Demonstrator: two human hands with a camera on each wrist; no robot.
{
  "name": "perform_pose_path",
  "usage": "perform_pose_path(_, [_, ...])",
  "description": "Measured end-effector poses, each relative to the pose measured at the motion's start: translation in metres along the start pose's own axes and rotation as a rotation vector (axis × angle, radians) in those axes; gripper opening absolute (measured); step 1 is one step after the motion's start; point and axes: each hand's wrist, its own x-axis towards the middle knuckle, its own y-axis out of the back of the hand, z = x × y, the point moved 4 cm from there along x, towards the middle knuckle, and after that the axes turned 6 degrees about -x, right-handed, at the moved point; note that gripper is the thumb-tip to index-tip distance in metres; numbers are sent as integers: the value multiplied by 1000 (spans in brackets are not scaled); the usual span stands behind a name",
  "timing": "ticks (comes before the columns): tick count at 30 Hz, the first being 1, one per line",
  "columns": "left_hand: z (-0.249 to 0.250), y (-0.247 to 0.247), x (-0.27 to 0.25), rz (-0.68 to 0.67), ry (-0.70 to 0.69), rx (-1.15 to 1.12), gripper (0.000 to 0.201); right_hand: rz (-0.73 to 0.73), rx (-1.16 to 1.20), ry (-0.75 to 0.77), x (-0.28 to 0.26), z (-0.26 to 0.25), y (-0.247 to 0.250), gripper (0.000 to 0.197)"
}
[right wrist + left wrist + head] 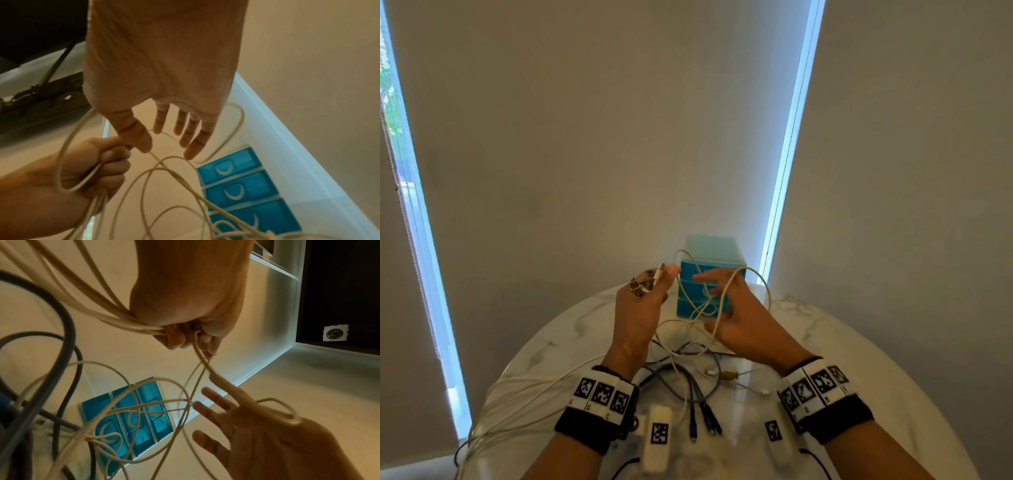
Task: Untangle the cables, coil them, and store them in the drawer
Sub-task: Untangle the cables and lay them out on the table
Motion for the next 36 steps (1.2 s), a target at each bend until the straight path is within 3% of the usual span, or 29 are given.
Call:
perform_pose_path(3, [5, 13, 5, 189, -76, -121, 23, -324, -272, -152, -6, -4, -4, 17])
perform_pose_path(5, [9, 29, 12, 310, -118, -220, 24, -539, -532, -303, -17, 17, 1, 30])
perform_pose_path(6, [11, 35, 15, 328, -134, -251, 27, -574, -668, -360, -22, 25, 6, 32])
perform_pose_path(8, [15, 38, 16, 300, -149, -273, 31, -456, -796, -385, -21, 32, 20, 28])
perform_pose_path(11, [15, 25, 12, 209, -133, -216, 32, -155, -579, -284, -6, 12, 26, 23])
perform_pose_path(15, [13, 5, 1, 35, -97, -127, 26, -130, -385, -229, 13, -28, 0, 48])
perform_pose_path(21, [18, 5, -3, -32, -71, -99, 22, 50, -201, -124, 30, -39, -8, 16])
perform_pose_path(24, [21, 3, -5, -61, -77, -72, 24, -53, -15, -157, 30, -40, -4, 14])
perform_pose_path(26, [26, -1, -8, -88, -76, -43, 21, -195, -37, -129, 27, -42, -9, 18])
perform_pose_path(27, [27, -2, -9, -97, -79, -28, 19, -198, -55, -106, 25, -43, -11, 14])
perform_pose_path(30, [27, 2, -9, -49, -99, -48, 23, 86, -51, -104, 21, -39, -1, 13])
perform_pose_path(32, [26, 11, -6, 38, -94, -131, 30, 418, 22, -139, 14, -29, 25, 12])
perform_pose_path(36, [30, 26, 1, 238, -73, -312, 46, 1056, 447, -180, -5, 14, 87, 18])
